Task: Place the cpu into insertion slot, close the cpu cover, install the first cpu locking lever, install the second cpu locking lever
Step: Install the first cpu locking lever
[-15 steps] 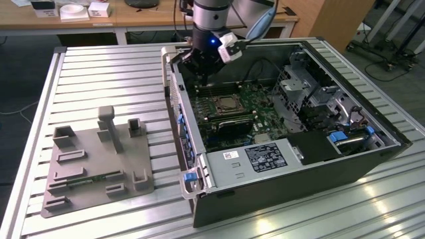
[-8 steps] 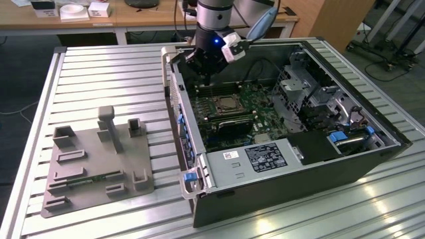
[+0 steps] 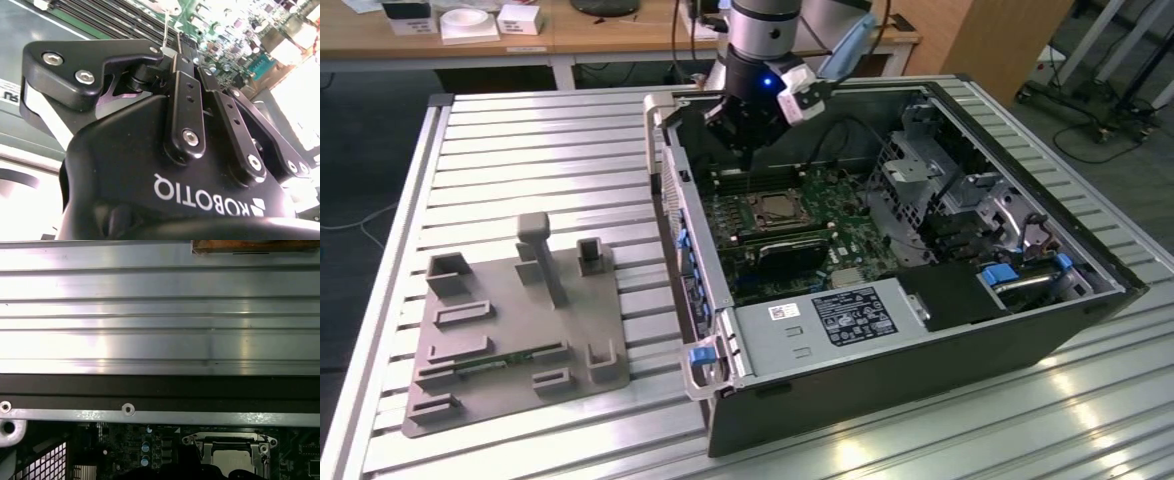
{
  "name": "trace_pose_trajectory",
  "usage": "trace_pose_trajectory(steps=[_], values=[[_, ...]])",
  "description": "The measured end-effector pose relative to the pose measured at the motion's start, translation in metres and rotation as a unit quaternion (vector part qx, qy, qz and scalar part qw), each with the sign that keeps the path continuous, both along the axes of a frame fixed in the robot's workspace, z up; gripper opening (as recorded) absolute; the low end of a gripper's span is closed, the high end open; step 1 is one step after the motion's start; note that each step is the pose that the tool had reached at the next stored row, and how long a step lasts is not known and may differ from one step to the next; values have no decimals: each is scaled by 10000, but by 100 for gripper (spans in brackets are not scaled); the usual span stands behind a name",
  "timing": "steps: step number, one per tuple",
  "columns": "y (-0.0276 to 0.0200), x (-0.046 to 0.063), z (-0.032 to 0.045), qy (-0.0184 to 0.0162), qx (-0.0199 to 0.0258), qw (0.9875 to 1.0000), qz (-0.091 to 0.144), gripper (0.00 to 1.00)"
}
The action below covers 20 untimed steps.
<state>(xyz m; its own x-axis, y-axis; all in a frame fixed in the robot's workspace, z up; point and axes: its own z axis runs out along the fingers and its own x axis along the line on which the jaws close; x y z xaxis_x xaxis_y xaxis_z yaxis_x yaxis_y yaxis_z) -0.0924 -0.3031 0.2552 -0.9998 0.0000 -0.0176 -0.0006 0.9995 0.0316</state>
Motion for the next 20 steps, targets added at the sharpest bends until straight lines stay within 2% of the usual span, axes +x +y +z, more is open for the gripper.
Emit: trace_pose_trajectory(steps=[11,20], values=[[3,183,-2,0,0,10000,13,10],[3,193,-3,0,0,10000,21,10]])
